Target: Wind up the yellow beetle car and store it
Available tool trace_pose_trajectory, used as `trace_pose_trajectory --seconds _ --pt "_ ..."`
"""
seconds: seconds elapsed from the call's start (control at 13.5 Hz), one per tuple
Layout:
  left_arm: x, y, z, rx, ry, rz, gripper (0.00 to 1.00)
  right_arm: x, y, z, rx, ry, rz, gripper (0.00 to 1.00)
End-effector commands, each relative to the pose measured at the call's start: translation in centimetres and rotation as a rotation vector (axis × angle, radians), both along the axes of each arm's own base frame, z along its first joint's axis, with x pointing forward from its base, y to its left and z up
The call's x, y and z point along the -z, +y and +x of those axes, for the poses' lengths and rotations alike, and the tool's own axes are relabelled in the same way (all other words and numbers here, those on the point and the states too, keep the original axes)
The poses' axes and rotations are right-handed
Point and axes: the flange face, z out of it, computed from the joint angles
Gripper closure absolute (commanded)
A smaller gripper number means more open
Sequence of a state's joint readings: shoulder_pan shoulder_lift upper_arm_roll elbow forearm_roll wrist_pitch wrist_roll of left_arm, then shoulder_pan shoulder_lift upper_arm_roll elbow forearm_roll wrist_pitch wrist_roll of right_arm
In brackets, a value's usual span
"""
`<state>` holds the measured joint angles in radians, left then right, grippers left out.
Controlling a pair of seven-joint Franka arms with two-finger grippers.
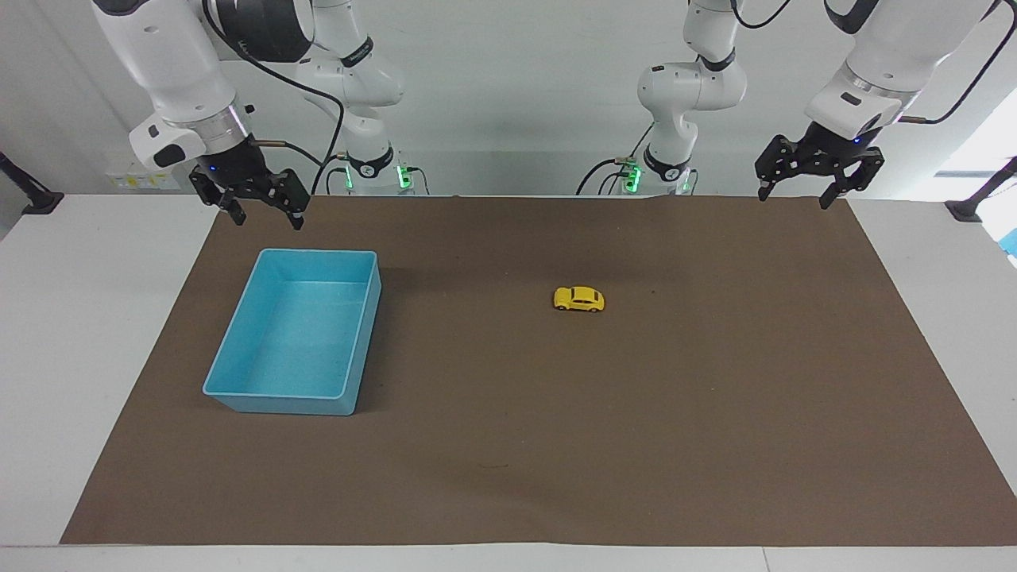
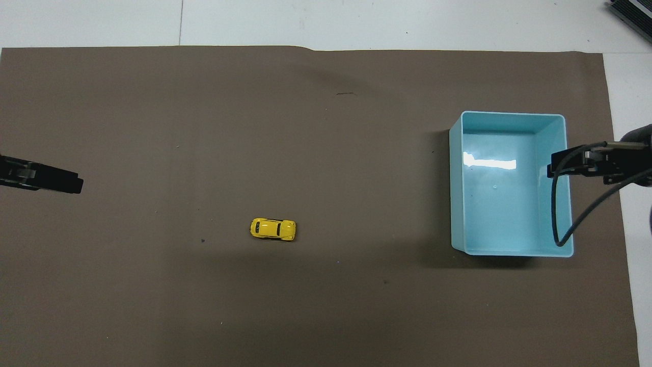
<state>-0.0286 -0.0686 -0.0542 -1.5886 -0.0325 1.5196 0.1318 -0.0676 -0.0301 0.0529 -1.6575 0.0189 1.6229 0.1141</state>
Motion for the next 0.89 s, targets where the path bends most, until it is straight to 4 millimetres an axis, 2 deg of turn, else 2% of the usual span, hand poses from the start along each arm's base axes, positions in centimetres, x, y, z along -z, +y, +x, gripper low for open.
trace_pose_trajectory --seconds 0.0,0.59,0.82 --pt "0.01 0.37 -0.12 0.010 -0.006 -0.016 0.00 -0.11 0.09 -0.51 -0.032 0.005 -0.017 0.00" --pt "0.01 0.29 -0.13 0.004 -0.006 -0.016 0.00 -0.09 0.31 -0.53 -0.022 0.006 -0.012 0.00" --pt "0.00 0.29 -0.11 -0.003 -0.007 -0.016 0.00 -0.26 -0.37 -0.30 -0.004 -0.008 0.005 0.00"
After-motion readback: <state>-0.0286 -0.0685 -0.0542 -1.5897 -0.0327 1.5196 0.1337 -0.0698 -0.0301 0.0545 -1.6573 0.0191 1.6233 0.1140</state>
